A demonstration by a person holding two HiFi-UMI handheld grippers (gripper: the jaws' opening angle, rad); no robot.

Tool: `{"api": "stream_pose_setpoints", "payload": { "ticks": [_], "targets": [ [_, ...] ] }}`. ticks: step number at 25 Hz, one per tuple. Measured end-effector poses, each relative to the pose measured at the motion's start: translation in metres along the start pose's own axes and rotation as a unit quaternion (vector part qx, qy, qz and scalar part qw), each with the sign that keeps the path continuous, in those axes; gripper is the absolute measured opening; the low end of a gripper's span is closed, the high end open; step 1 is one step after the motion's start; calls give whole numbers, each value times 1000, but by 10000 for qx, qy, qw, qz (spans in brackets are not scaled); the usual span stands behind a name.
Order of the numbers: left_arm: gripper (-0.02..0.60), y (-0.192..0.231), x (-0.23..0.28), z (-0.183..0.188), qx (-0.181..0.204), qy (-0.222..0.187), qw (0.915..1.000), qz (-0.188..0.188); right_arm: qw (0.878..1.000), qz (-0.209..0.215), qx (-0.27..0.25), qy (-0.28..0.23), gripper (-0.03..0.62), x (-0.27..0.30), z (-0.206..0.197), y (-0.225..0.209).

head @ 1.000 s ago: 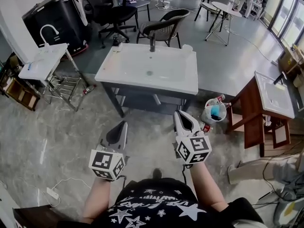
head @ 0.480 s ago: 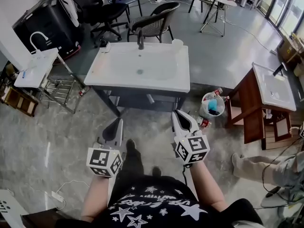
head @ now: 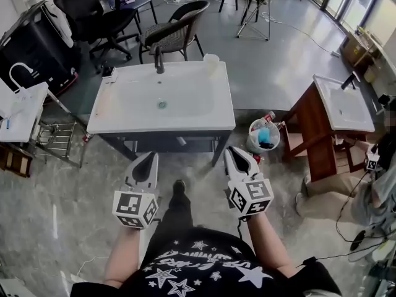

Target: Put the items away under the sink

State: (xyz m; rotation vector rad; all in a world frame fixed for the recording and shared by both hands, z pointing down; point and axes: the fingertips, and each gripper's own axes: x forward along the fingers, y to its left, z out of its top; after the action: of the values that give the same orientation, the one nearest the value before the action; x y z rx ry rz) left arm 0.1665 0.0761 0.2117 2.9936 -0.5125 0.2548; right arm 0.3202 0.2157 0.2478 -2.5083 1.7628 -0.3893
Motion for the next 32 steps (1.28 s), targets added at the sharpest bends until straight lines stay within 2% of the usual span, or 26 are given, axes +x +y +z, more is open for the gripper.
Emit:
{"api": "stream_pose_setpoints", "payload": {
  "ticks": [7, 14, 19, 22, 28, 32],
  "targets": [
    [9, 54, 75, 3, -129, 55, 9994, -307, 9996, -263, -31, 64, 5, 75, 16, -20],
    [9, 103, 135, 13, -173, 191, 9979, -599, 9972, -714, 78, 198, 6, 145, 30, -39],
    [9, 137, 174, 14, -85, 290, 9969, -721, 9945, -1017, 89, 223, 9, 181, 42, -55],
    [9, 148, 194, 10, 80, 347, 9960, -821, 9928, -1163, 125, 253, 21, 200, 42, -64],
    [9, 152, 222, 2, -42, 495, 9922, -1144, 9875, -1554, 133, 240, 38, 211, 43, -78],
    [9, 150, 242, 2, -162, 531, 9911, -1208, 9878, -1494, 98, 424, 119, 218, 38, -90]
  ]
}}
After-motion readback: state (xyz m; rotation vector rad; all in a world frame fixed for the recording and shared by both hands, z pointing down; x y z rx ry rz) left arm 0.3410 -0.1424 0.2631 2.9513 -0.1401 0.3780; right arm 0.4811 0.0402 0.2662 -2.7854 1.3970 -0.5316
